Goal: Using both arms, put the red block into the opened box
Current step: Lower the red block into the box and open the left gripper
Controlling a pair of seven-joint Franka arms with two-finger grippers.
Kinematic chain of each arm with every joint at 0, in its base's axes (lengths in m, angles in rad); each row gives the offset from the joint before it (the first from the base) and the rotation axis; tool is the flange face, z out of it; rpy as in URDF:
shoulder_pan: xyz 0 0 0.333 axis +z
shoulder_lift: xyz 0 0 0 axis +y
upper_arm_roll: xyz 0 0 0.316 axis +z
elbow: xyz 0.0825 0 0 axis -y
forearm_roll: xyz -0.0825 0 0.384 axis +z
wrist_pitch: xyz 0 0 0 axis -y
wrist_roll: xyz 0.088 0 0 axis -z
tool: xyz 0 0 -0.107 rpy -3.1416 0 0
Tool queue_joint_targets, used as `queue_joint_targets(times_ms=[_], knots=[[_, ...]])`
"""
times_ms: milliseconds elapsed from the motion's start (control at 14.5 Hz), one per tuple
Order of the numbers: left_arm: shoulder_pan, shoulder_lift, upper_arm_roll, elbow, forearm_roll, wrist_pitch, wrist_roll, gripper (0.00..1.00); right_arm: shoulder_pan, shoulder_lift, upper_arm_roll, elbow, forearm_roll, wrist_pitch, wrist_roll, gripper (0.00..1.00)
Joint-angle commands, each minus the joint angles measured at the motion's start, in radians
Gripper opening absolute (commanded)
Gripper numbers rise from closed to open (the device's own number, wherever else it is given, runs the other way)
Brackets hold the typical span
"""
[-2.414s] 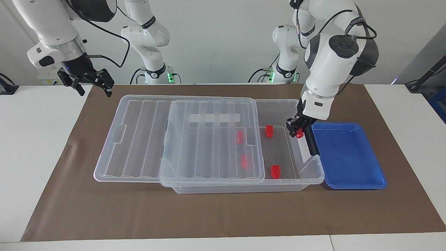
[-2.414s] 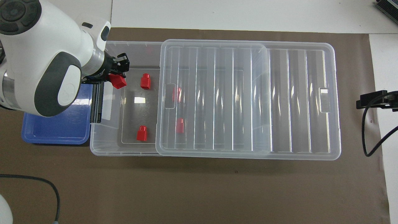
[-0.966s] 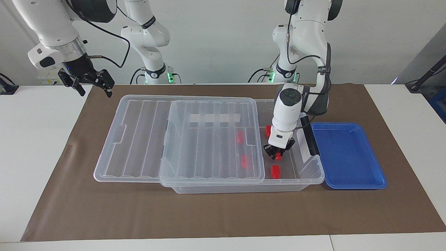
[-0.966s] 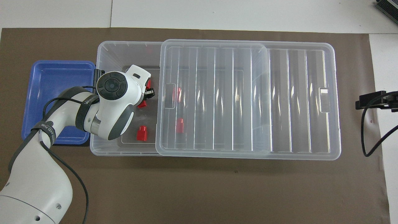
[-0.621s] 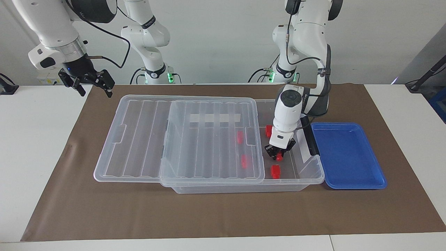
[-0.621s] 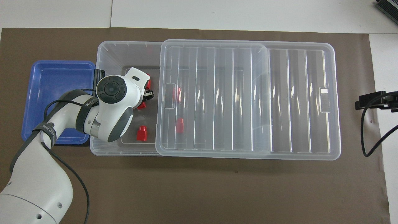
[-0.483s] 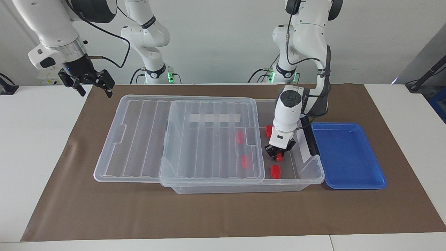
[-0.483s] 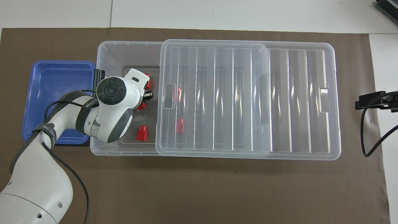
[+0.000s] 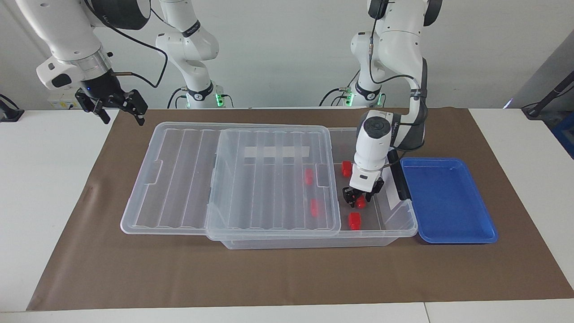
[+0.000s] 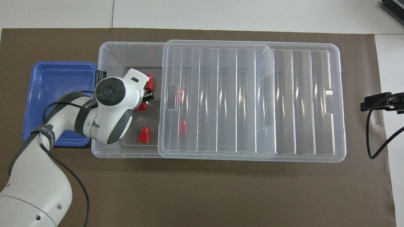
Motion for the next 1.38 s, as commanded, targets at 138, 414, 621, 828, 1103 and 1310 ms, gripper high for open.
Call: queue_joint_targets(times_ms=[138,414,621,828,1103,1310], knots=[[0.004,-0.011,-0.001,0.025,0.027,-0.061,-0.025,1.0,-0.008,-0.012,0.006,-0.014,0.014,0.006,0.013,1.0],[-0.013,-0.049,-0.003,0.048,0.026,-0.157,-0.045,1.0,-0.008,-0.012,0.006,-0.016,0.014,0.006,0.013,1.0],[-0.019,-0.085,-0.006,0.059,0.021,-0.219,-0.056,1.0,-0.008,-0.012,0.006,-0.016,0.014,0.006,0.013,1.0],[-0.019,-0.125,-0.009,0.076,0.017,-0.292,-0.054,1.0,-0.008,-0.012,0.006,-0.016,0.014,0.004,0.012,1.0],[-0.019,-0.167,-0.01,0.082,-0.014,-0.351,-0.054,1.0,-0.008,-0.012,0.006,-0.016,0.014,0.006,0.013,1.0],[-0.013,-0.194,-0.01,0.123,-0.054,-0.415,-0.053,1.0,-0.008,-0.012,0.006,-0.016,0.014,0.006,0.013,1.0]])
